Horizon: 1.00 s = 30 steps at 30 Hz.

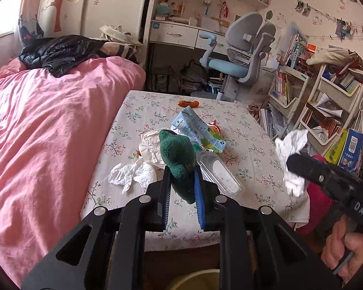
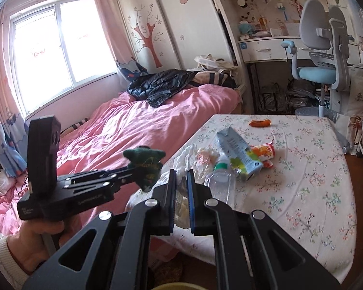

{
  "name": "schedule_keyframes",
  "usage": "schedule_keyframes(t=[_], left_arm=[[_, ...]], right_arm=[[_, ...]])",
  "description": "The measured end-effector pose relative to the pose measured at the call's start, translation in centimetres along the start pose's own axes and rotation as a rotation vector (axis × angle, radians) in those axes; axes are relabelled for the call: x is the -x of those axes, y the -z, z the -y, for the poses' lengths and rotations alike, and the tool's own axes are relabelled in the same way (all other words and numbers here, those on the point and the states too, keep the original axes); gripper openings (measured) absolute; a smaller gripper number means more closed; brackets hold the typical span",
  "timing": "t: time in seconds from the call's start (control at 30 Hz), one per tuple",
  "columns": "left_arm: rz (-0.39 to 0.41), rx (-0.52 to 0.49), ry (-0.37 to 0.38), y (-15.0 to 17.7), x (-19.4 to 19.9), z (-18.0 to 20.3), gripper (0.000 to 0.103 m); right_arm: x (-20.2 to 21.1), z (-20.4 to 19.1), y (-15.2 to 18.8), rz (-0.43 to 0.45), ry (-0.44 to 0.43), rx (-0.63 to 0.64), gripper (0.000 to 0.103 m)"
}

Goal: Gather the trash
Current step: 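Lift the green plush and white tissue off the table with both grippers, then lower both held items over the yellow bin and open both grippers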

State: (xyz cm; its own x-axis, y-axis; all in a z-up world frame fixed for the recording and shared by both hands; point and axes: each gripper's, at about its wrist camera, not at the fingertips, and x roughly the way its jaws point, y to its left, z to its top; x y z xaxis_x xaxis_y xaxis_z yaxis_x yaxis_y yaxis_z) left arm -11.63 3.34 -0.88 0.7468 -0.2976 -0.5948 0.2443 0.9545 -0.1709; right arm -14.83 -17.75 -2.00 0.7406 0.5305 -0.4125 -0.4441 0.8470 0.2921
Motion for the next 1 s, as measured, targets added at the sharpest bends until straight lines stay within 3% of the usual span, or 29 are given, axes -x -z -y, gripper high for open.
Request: schedule_keyframes(t=[0.4,0.8,0.83,0.9,1.0], left_arm=[[-0.042,-0.043,0.013,3.5,1.6,1.5,0.017],[-0.144,-0.089,0.036,8.5,2.4,3.6,0.017],[-0.153,-0.097,0.038,9.0,2.4,3.9,0.017],[-0.175,-0.112,0.041,9.9,2.4,4.4,0.017],[-0.208,-0.129,0.043,10.9,2.3,5.0,0.017]], right_arm=[[0.8,-1.7,6.7,-0.150,-0.038,-0.077,0.011],[-0.4,-2.2,14.2,-0.436,-0.047,-0.211,0.013],[-0.7,-2.2,14.7,-0.469,-0.043,-0.217,0.015],[-0.8,-2.0,15.3,-0.494,-0.021,-0.227,0.034],[-0.1,-1.5,15.2,-0.469,0.023,-0.234,0.044]])
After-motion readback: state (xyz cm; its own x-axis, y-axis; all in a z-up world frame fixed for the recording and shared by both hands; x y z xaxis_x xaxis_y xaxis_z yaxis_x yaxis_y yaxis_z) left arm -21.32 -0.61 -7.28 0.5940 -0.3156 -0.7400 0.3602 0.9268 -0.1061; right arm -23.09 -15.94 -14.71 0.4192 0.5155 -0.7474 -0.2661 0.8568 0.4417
